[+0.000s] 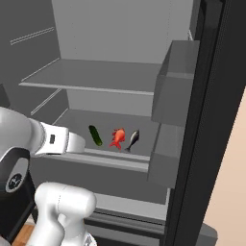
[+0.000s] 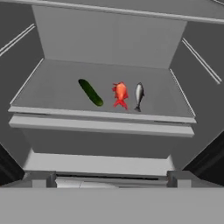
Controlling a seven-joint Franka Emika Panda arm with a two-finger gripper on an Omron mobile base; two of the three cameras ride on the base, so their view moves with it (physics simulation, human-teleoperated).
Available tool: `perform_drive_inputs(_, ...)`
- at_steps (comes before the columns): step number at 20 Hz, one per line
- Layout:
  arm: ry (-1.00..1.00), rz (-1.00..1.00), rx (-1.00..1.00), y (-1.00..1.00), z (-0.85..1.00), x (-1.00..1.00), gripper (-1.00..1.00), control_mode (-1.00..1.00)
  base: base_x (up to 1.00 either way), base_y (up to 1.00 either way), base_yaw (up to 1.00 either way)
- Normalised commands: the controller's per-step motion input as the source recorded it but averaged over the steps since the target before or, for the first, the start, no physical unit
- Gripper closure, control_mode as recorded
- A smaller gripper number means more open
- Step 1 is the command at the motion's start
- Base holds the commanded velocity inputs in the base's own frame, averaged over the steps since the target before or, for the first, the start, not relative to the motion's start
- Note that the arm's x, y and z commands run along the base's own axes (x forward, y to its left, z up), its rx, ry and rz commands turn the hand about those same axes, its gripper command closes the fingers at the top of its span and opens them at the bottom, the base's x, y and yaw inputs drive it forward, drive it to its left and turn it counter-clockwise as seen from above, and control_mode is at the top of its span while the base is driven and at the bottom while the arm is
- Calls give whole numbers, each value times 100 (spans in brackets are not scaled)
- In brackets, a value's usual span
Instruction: Place one cucumber and one fish in each tupperware on the nearby counter, to pack two identical lunches.
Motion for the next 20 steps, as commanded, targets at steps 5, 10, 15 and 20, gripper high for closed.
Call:
perform_drive_inputs(5, 0, 0, 0, -6, -61, 29, -100, -100, 0, 0, 0)
perform_drive_inputs(10, 0, 0, 0, -6, -62, 36, -100, -100, 0, 0, 0)
perform_drive_inputs(15, -5, -6, 0, 0, -36, 55, -100, -100, 0, 0, 0)
perform_drive_inputs(20, -23, -2, 0, -6, -63, 45, -100, -100, 0, 0, 0)
